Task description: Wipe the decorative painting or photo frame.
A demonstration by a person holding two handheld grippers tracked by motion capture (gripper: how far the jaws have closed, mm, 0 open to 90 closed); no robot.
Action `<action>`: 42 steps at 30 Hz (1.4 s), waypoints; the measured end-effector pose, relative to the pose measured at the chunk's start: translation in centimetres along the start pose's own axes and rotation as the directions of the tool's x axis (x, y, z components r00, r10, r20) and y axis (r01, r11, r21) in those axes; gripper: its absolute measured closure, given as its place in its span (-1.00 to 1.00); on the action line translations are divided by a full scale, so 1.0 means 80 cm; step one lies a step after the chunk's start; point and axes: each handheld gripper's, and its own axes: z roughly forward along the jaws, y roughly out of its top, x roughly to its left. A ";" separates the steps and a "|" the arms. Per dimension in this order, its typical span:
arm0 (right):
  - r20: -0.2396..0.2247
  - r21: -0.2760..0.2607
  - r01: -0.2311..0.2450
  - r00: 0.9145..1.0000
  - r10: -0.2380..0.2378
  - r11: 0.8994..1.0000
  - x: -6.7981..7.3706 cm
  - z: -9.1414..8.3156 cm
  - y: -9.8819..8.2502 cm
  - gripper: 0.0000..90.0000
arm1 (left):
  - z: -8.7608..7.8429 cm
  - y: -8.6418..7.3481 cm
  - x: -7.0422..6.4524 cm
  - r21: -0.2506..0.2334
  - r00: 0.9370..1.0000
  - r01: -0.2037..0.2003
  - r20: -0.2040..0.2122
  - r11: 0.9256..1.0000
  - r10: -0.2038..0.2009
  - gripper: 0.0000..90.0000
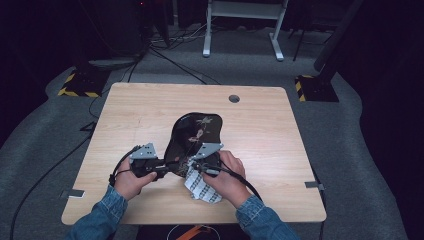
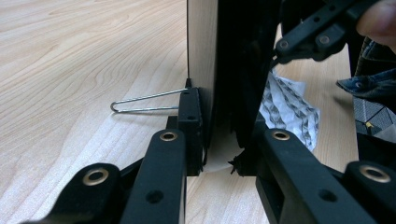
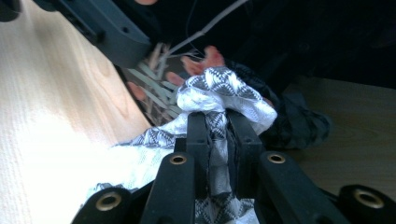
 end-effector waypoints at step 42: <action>0.101 0.036 -0.053 0.994 0.050 0.998 -0.033 -0.007 -0.021 0.81 | 0.001 0.000 0.000 0.001 1.000 0.010 0.008 1.000 -0.010 0.70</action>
